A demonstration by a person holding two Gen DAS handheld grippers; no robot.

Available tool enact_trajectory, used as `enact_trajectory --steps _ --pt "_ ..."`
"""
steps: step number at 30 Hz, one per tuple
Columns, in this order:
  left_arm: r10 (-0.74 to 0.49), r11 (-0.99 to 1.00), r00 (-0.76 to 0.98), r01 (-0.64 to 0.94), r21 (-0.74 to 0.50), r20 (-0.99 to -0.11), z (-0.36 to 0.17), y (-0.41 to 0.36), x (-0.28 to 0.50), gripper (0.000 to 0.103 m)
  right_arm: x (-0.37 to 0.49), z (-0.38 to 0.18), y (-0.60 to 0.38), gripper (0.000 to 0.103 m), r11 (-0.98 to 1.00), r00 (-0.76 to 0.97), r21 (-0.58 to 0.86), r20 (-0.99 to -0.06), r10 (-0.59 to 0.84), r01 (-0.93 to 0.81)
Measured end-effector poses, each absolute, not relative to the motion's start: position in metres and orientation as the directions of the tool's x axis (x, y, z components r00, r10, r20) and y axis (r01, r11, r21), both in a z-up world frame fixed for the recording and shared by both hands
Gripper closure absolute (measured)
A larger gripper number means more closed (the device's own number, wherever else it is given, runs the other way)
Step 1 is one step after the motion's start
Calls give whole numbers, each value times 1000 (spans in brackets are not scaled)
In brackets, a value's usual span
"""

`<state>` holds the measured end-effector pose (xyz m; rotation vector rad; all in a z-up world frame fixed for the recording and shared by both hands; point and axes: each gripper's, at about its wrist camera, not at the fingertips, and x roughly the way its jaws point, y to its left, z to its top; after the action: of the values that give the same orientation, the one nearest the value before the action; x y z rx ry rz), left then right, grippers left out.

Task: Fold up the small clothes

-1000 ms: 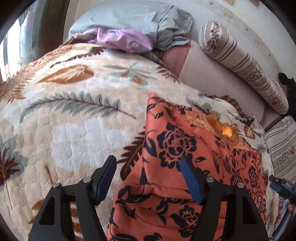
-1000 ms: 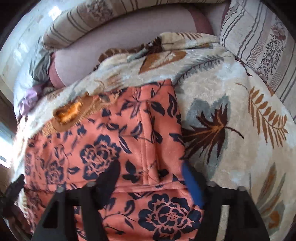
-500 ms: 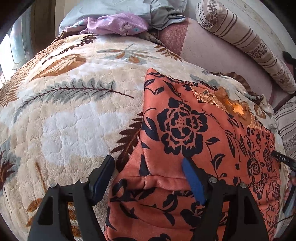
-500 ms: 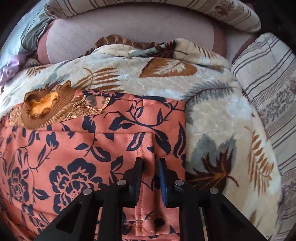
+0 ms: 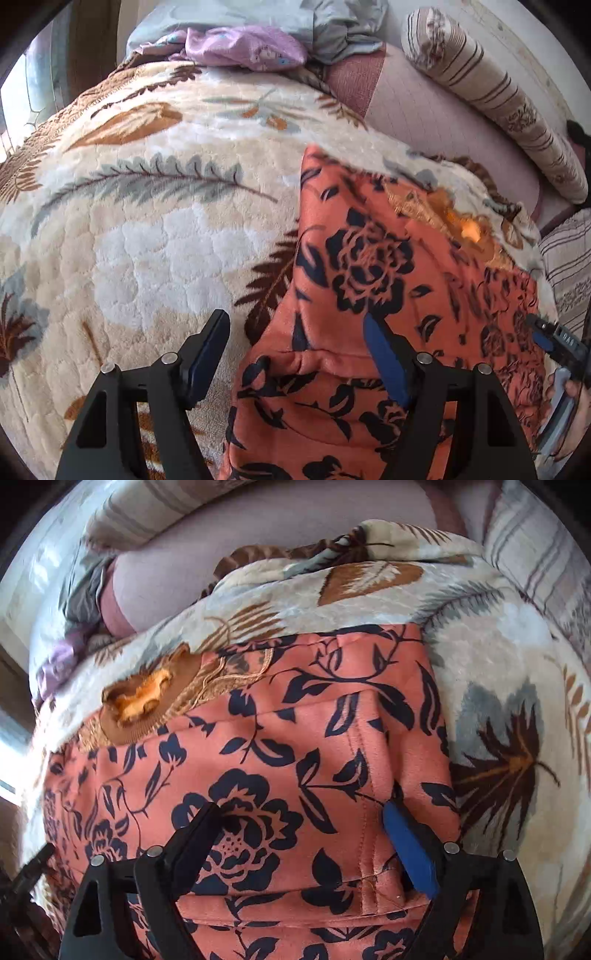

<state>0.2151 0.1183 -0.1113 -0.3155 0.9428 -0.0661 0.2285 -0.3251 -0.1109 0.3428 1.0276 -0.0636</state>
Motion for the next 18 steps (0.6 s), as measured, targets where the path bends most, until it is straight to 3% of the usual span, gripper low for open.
enact_trajectory --steps 3,6,7,8,9,11,14,18 --pt "-279 923 630 -33 -384 -725 -90 122 229 28 222 -124 -324 11 962 512 228 -850 122 148" --pt "-327 927 537 21 -375 -778 -103 111 274 27 213 -124 -325 11 962 553 243 -822 137 123" --pt "-283 941 497 -19 -337 -820 -115 112 290 32 213 -124 -326 11 962 560 245 -817 138 120" --pt "-215 956 472 -76 -283 -855 -128 118 303 51 212 -125 -326 11 962 566 248 -812 141 117" --pt "-190 956 464 -114 -271 -865 -136 128 314 57 212 -125 -327 10 960 573 256 -806 148 114" --pt "-198 938 496 -154 -310 -846 -132 147 322 60 210 -125 -328 9 956 584 274 -795 162 108" --pt "-66 949 508 -234 -211 -859 -123 161 330 61 209 -125 -329 7 952 593 289 -786 177 99" --pt "-250 904 553 -160 -396 -795 -113 165 320 59 209 -126 -325 4 958 594 272 -787 169 87"
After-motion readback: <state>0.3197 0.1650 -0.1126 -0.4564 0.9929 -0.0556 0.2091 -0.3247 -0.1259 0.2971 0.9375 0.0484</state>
